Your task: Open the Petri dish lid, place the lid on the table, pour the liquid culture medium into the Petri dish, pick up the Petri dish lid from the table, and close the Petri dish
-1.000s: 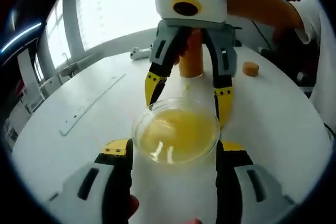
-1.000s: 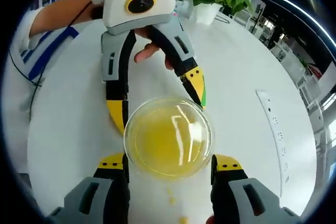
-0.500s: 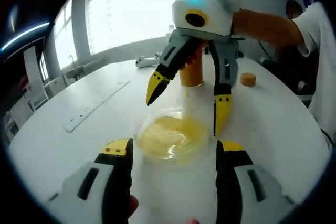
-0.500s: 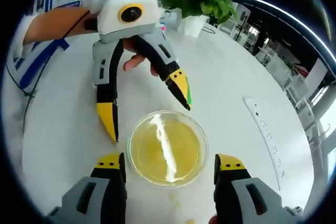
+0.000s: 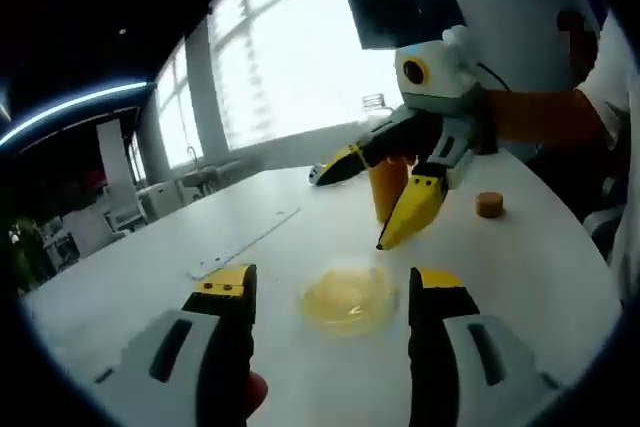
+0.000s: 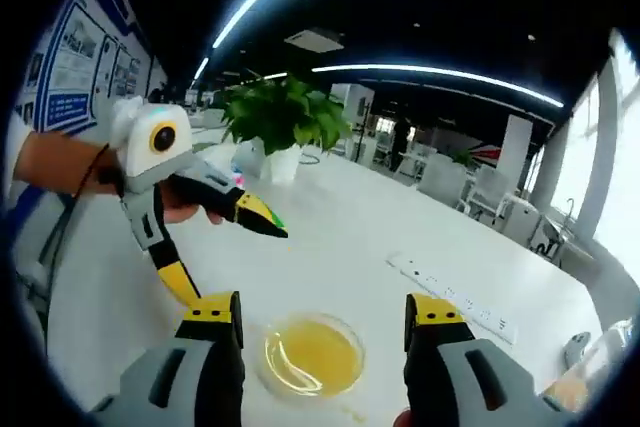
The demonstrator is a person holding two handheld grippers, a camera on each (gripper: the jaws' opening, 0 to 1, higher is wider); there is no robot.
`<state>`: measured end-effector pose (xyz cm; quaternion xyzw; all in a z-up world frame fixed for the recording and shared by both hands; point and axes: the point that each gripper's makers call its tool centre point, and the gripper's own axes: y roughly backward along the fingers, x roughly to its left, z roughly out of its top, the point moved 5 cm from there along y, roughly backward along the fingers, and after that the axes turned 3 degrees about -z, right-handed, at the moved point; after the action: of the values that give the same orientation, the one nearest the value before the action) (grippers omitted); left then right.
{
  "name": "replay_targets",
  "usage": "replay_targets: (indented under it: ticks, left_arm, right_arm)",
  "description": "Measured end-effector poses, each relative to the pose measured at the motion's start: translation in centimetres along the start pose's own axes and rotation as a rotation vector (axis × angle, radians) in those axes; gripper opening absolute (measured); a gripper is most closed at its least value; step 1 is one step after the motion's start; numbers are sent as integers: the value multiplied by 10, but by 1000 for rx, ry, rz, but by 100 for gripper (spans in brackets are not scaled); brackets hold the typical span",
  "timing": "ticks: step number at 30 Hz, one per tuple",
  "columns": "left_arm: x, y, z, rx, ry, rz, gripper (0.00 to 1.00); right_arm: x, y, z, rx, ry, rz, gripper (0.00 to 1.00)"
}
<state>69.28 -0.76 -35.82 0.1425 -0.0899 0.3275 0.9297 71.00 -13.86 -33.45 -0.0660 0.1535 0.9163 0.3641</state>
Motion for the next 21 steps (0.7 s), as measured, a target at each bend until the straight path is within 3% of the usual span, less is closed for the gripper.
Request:
replay_targets:
  ticks: [4, 8, 13, 18, 21]
  left_arm:
    - [-1, 13, 7, -36, 1, 78, 53]
    - [1, 30, 7, -36, 21, 177, 53]
    - [2, 51, 16, -106, 62, 246, 53]
    - [3, 72, 14, -122, 79, 316, 52]
    - [1, 87, 15, -144, 98, 362, 52]
  right_arm:
    - [-1, 13, 10, -78, -18, -50, 60]
    - [0, 31, 19, -124, -18, -69, 61]
    - [-1, 54, 29, -172, 13, -129, 59]
    - [1, 77, 36, -243, -26, -152, 58]
    - [2, 96, 40, -289, -7, -198, 58]
